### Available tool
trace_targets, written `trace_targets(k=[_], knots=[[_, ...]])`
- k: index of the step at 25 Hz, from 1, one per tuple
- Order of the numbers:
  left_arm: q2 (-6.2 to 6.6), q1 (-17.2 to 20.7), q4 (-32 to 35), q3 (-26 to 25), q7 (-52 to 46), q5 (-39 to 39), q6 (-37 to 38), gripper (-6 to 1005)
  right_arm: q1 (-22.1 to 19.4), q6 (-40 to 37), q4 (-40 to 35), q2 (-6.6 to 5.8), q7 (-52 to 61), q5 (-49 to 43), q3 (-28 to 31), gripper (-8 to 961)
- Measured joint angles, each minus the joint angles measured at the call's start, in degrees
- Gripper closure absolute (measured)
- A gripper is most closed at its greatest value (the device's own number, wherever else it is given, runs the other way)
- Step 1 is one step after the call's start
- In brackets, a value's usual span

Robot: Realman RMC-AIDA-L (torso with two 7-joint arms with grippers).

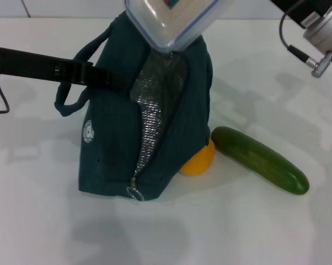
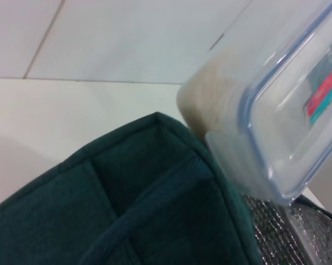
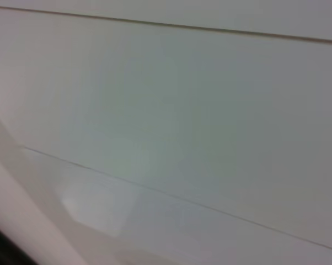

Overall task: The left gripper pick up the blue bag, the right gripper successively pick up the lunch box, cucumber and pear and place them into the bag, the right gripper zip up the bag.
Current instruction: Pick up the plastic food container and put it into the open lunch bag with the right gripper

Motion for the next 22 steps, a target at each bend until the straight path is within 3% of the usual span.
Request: trace_targets(k=[7,22], knots=[[0.22,-0.3,-2.5,-0.1,0.8,0.1,-1.9,961,-0.2,5.0,0.0,0.0,-1.2,-2.6,-0.1,779],[0.61,-0.9,-4.0,-0.2,1.9,0.1,-3.9,961,1.4,7.7,1.5,0.0,-2.0,-7.4,0.4,751]])
